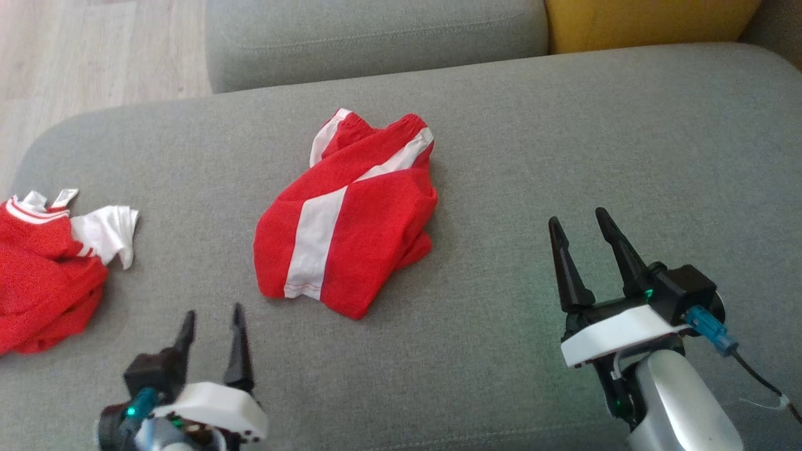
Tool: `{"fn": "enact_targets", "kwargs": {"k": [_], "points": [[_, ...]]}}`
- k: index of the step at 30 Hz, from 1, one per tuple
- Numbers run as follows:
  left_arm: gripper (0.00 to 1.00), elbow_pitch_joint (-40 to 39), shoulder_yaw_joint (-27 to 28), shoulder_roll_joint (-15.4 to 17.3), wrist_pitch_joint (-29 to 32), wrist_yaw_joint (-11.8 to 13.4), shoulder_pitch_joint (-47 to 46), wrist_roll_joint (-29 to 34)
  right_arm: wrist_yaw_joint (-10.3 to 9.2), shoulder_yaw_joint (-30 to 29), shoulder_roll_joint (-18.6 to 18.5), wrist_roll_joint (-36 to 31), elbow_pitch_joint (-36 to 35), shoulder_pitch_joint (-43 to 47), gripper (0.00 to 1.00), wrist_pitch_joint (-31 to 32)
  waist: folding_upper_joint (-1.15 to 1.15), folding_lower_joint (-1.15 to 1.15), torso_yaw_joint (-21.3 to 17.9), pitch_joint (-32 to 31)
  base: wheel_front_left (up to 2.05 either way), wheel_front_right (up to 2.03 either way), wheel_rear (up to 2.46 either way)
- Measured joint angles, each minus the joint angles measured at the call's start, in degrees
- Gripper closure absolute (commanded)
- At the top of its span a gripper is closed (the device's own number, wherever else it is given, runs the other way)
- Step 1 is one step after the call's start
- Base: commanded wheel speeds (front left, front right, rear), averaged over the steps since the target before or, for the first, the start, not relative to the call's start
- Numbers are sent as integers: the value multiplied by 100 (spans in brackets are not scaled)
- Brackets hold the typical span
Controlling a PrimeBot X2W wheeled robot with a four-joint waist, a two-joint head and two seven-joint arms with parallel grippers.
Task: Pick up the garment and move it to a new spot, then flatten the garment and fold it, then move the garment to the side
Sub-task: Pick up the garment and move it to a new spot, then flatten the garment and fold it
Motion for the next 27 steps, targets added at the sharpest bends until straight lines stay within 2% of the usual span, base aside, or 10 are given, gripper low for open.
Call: {"fn": "enact_targets", "kwargs": {"k": [5,8,24,25,26,27], "points": [[0,122,-563,-12,0,-281,-155,-389,0,41,3,0,-3,-27,0,0,0,0,-16,199,0,0,0],[0,277,-771,-12,1,-327,-410,-463,0,91,5,-2,-7,-83,0,0,0,0,-56,353,0,0,0],[0,1382,-934,-23,2,-194,-1456,-595,0,96,14,-108,-127,-436,0,0,0,0,-388,1041,0,0,0],[10,1423,-944,-23,2,-202,-1490,-595,0,96,14,-108,-133,-456,0,0,0,0,-388,1053,0,0,0],[26,1467,-961,-24,2,-202,-1513,-595,0,94,14,-108,-133,-483,0,0,0,0,-385,1062,0,0,0],[52,1502,-983,-24,2,-202,-1532,-595,0,93,14,-108,-136,-504,0,0,0,0,-379,1070,0,0,0]]}}
